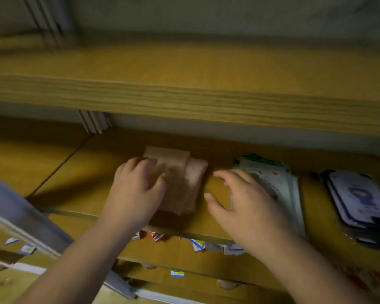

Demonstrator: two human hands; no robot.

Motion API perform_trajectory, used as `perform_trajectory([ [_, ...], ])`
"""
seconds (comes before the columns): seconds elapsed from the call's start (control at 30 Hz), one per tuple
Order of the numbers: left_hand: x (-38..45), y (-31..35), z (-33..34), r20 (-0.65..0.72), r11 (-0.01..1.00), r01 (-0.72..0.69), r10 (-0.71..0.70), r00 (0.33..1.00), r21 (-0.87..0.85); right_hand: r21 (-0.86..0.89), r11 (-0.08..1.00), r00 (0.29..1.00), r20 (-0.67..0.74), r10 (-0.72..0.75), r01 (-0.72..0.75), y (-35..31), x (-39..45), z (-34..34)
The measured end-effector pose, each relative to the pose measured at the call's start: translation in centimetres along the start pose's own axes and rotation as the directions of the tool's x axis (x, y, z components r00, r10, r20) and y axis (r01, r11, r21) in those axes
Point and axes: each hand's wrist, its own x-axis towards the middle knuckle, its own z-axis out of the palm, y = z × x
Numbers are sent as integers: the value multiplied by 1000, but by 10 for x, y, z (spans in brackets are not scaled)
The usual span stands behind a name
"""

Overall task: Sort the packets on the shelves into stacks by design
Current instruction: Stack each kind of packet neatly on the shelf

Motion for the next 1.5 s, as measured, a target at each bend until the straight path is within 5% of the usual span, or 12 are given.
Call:
perform_trajectory([
  [0.2, 40, -58, -10, 211, 982, 133, -158, 965, 132, -114, 959, 947, 166, 274, -258, -44, 31, 53],
  [0.4, 44, -60, 1, 346, 995, -93, 80, 935, 21, -46, 918, 915, 78, 396, -393, -61, 42, 76],
  [0.53, 44, -51, 2, 439, 990, -45, 101, 893, -137, 70, 897, 899, 79, 431, -436, -70, 44, 84],
  [0.67, 56, -53, -10, 553, 687, 374, 48, 832, -623, 221, 863, 888, 38, 457, -454, -74, 41, 91],
  [0.8, 75, -57, -19, 632, 437, 587, -52, 773, -681, 430, 760, 847, 19, 532, -487, -74, 37, 95],
  [0.9, 88, -58, -18, 717, 377, 671, -27, 696, -638, 582, 647, 818, 54, 573, -492, -72, 33, 96],
  [0.97, 89, -57, -14, 706, 404, 636, 37, 707, -657, 674, 565, 815, 96, 572, -476, -72, 30, 97],
  [1.1, 81, -61, -4, 590, 617, 425, 79, 804, -662, 704, 556, 834, 93, 544, -441, -71, 25, 101],
  [1.27, 79, -70, -1, 477, 615, 296, 151, 866, -731, 771, 417, 815, 218, 537, -481, -71, 32, 93],
  [1.5, 71, -75, -13, 241, 672, -144, 445, 863, -726, 665, 741, 905, -256, 341, -91, -73, 39, 92],
])
